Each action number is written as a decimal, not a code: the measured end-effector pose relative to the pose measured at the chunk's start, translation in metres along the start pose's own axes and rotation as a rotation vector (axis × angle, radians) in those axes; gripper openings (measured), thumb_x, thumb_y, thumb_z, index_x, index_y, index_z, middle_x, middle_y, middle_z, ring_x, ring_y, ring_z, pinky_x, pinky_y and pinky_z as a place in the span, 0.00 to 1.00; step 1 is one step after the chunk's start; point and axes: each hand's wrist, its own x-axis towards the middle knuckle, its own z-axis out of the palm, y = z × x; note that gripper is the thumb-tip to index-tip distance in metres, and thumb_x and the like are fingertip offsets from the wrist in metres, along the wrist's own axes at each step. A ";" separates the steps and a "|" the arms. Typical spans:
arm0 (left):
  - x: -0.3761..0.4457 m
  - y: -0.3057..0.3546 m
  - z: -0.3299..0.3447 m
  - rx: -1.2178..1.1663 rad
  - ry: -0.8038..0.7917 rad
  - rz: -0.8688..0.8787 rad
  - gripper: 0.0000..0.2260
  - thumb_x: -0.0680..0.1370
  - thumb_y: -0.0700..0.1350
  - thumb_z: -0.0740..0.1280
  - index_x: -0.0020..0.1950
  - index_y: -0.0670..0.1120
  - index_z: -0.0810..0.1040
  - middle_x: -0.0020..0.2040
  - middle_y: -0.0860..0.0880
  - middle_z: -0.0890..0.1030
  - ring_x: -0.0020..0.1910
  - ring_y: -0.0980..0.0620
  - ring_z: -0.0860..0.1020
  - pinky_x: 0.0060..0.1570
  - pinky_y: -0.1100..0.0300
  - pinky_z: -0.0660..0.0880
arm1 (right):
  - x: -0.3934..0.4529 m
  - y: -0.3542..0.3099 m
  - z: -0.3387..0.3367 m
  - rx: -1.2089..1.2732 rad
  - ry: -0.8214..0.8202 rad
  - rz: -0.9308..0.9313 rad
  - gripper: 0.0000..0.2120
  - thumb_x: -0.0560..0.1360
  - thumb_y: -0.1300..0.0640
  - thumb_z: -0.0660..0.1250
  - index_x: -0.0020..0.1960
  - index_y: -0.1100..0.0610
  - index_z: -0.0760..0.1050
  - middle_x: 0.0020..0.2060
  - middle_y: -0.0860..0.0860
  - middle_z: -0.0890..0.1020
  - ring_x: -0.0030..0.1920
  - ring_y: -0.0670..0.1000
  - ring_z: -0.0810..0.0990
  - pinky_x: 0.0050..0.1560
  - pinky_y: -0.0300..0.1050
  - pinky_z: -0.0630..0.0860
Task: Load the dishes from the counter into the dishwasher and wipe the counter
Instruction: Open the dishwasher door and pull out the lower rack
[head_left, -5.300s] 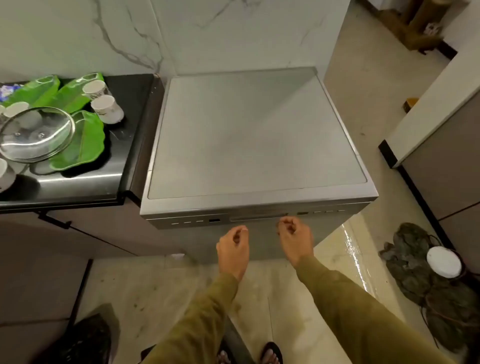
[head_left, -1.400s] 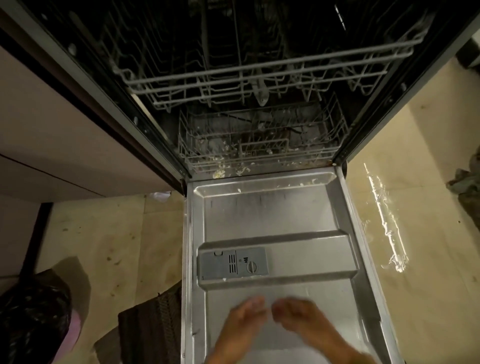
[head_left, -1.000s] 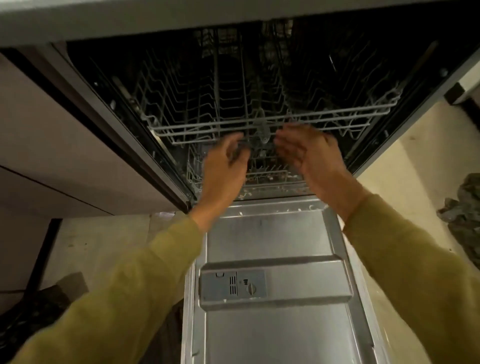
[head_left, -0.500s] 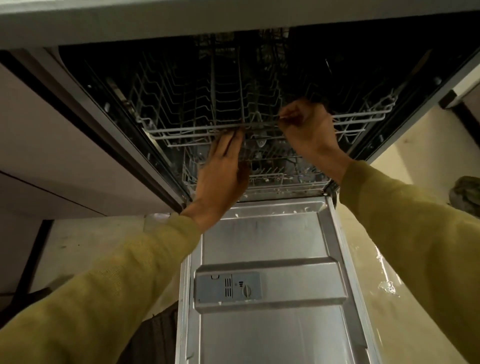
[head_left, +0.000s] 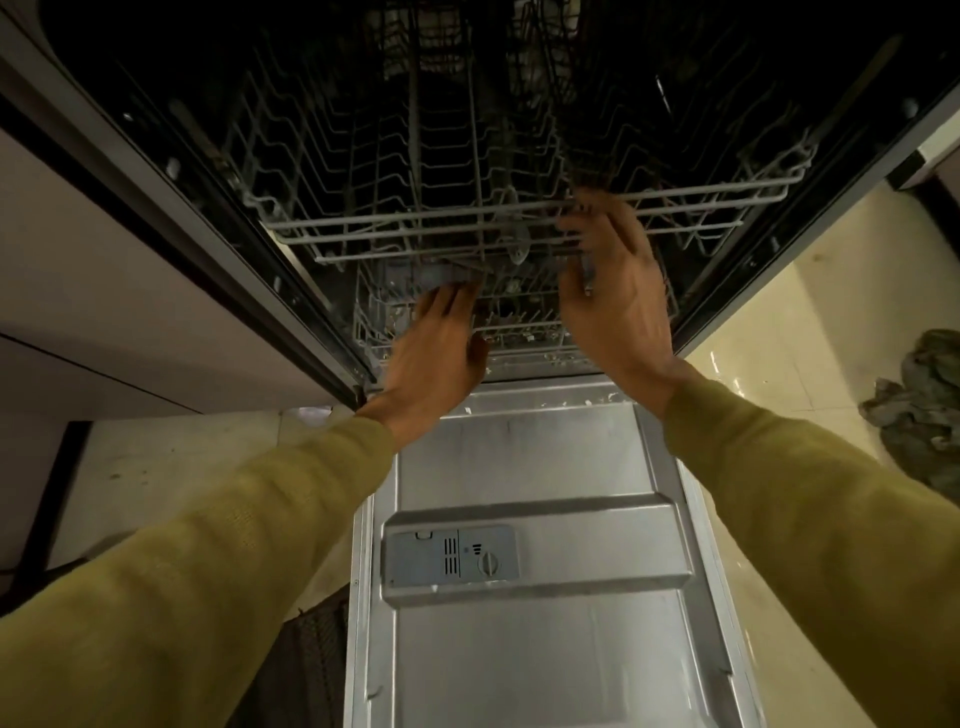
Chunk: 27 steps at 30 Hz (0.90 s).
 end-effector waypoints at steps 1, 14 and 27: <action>0.000 -0.003 0.006 0.000 -0.043 -0.016 0.28 0.78 0.42 0.68 0.77 0.41 0.64 0.72 0.42 0.71 0.72 0.41 0.68 0.65 0.45 0.74 | -0.007 0.005 0.004 -0.020 -0.001 -0.019 0.17 0.75 0.66 0.62 0.63 0.60 0.74 0.68 0.55 0.71 0.65 0.54 0.74 0.56 0.35 0.74; 0.039 -0.044 0.099 0.007 -0.419 -0.155 0.38 0.79 0.47 0.68 0.81 0.40 0.49 0.82 0.43 0.51 0.80 0.44 0.52 0.78 0.54 0.53 | -0.053 0.080 0.097 -0.159 -0.598 0.282 0.31 0.74 0.60 0.66 0.75 0.55 0.61 0.67 0.57 0.72 0.65 0.60 0.72 0.66 0.57 0.72; 0.005 -0.031 0.139 -0.203 -0.218 -0.230 0.36 0.77 0.43 0.70 0.80 0.42 0.55 0.78 0.43 0.57 0.73 0.40 0.66 0.72 0.51 0.68 | -0.078 0.091 0.128 -0.337 -0.562 0.197 0.35 0.76 0.57 0.64 0.79 0.57 0.54 0.76 0.55 0.62 0.76 0.57 0.58 0.77 0.52 0.57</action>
